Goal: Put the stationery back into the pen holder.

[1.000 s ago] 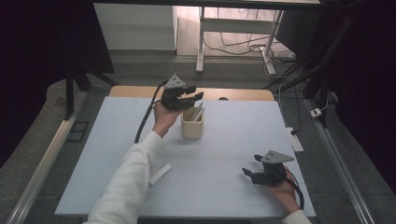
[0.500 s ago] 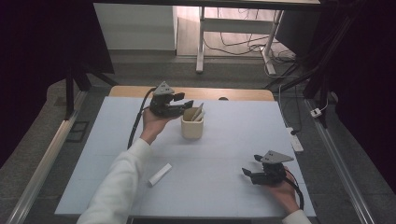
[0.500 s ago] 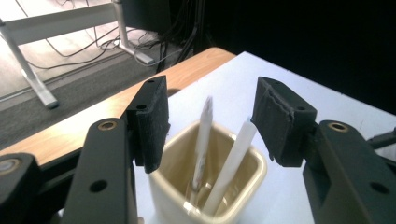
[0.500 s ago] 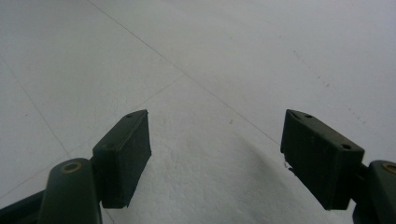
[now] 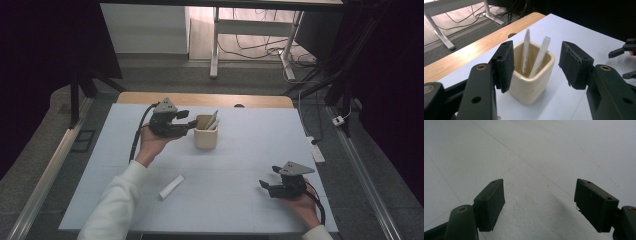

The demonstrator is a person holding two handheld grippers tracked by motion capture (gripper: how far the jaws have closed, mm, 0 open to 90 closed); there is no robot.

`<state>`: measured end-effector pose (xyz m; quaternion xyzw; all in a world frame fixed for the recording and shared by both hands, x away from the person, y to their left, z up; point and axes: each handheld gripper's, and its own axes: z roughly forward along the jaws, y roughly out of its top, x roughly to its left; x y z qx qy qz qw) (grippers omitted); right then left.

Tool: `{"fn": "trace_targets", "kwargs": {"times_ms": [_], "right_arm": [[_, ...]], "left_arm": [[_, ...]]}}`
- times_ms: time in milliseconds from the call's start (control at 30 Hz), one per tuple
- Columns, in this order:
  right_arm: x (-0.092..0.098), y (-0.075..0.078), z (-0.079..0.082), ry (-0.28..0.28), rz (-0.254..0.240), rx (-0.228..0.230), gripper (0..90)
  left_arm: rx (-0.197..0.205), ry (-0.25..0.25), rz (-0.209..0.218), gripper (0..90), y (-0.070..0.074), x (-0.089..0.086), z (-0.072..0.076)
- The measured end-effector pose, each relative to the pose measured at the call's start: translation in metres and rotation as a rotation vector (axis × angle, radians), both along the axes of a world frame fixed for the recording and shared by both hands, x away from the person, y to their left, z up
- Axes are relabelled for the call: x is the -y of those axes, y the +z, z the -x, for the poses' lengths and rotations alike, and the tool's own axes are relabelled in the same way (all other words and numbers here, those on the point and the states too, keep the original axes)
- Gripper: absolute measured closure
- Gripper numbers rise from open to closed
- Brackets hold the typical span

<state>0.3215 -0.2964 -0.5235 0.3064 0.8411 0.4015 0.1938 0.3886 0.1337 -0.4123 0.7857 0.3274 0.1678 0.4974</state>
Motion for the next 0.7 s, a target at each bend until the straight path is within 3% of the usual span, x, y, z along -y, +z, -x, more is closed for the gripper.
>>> {"fn": "trace_targets", "kwargs": {"times_ms": [333, 700], "right_arm": [[-0.001, 0.000, 0.000, 0.000, 0.007, -0.003, 23.7], [-0.001, 0.000, 0.000, -0.004, 0.015, -0.001, 23.7]], "left_arm": [[-0.025, -0.010, -0.070, 43.9, -0.010, -0.008, 0.023], [-0.084, 0.010, -0.084, 41.4, -0.024, -0.021, 0.037]]}}
